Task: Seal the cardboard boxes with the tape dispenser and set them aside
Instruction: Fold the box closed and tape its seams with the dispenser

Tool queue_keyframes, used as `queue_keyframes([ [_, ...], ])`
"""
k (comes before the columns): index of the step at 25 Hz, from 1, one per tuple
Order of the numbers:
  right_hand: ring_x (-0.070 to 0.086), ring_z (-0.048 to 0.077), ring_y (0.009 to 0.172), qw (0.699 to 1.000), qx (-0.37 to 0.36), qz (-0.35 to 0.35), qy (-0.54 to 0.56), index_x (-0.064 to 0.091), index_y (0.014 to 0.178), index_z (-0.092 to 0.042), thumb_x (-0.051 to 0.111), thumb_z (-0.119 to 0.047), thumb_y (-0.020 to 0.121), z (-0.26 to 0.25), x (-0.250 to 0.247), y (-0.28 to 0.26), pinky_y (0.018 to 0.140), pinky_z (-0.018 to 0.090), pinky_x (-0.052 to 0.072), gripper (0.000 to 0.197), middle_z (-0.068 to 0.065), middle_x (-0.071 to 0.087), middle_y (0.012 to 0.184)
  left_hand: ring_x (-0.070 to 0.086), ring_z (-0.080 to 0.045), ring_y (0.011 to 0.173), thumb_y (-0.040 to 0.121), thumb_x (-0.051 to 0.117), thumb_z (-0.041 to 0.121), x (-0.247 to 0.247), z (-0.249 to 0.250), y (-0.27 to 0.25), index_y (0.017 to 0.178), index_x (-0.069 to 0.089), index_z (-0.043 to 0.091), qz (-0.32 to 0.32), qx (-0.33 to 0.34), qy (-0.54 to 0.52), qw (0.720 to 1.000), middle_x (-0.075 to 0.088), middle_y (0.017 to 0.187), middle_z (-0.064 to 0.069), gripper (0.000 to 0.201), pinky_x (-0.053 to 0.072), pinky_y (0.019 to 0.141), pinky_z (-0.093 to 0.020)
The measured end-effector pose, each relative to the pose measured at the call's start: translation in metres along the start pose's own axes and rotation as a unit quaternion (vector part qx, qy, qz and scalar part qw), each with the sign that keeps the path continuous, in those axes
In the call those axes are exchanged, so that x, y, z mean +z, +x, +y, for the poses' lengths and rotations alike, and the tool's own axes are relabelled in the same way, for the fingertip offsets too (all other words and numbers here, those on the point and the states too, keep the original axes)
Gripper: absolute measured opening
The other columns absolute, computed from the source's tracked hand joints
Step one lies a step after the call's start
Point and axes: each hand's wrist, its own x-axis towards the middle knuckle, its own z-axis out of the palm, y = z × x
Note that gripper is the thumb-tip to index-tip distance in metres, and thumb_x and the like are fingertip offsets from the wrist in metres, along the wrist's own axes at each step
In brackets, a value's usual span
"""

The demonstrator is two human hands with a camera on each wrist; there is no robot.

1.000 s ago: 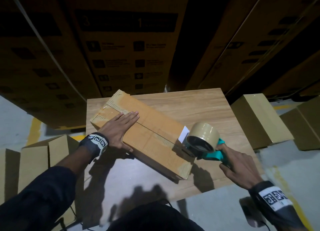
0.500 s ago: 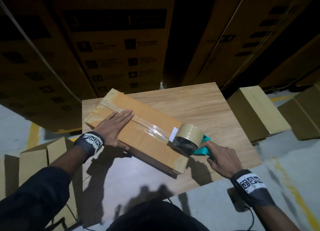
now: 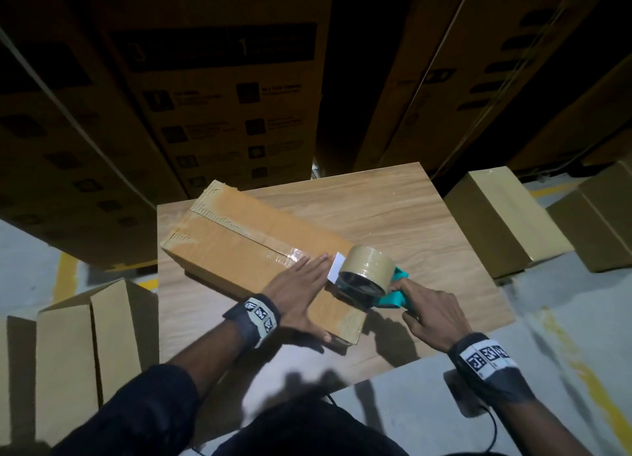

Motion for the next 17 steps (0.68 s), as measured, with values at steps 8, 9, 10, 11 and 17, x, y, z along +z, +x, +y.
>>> queue_keyframes([
  [8,0.064,0.016,0.067,1.000,0.005,0.004,0.023,0.040,0.124,-0.044,0.080,-0.018,0.075,-0.001,0.003,-0.005,0.057,0.039,0.056,0.068,-0.011,0.070,0.106,-0.013,-0.021,0.157,0.058,0.041,0.107,0.002,0.017,0.006,0.164,0.004,0.016,0.040,0.015,0.005,0.999,0.002,0.170,-0.013,0.144,0.002,0.129,-0.045],
  [9,0.064,0.016,0.066,1.000,0.006,0.006,0.024,0.040,0.123,-0.044,0.080,-0.017,0.075,-0.001,0.002,-0.006,0.057,0.039,0.056,0.068,-0.011,0.070,0.105,-0.012,-0.021,0.158,0.058,0.040,0.108,0.002,0.018,0.006,0.164,0.003,0.016,0.042,0.017,0.004,0.999,0.002,0.170,-0.012,0.144,0.002,0.129,-0.044],
  [10,0.064,0.016,0.065,1.000,0.007,0.011,0.024,0.041,0.123,-0.044,0.081,-0.017,0.074,-0.001,0.002,-0.007,0.056,0.038,0.056,0.069,-0.011,0.070,0.104,-0.012,-0.021,0.158,0.058,0.040,0.108,0.002,0.018,0.007,0.164,0.003,0.016,0.046,0.017,0.002,0.999,0.001,0.170,-0.011,0.145,0.001,0.129,-0.043],
  [11,0.064,0.016,0.065,1.000,0.007,0.015,0.026,0.042,0.123,-0.043,0.081,-0.017,0.073,-0.001,0.001,-0.007,0.056,0.038,0.056,0.069,-0.011,0.070,0.103,-0.011,-0.020,0.158,0.058,0.040,0.108,0.002,0.018,0.007,0.164,0.004,0.015,0.051,0.016,0.001,0.999,0.000,0.170,-0.010,0.145,0.000,0.129,-0.042],
  [17,0.064,0.018,0.061,0.999,0.037,0.009,0.017,0.045,0.119,-0.041,0.084,-0.018,0.066,0.021,-0.008,-0.035,0.051,0.037,0.054,0.070,-0.011,0.071,0.095,-0.019,-0.020,0.156,0.057,0.030,0.110,0.005,0.015,0.008,0.162,-0.012,0.010,0.033,-0.003,0.013,0.999,-0.021,0.169,-0.007,0.151,0.000,0.129,-0.042],
])
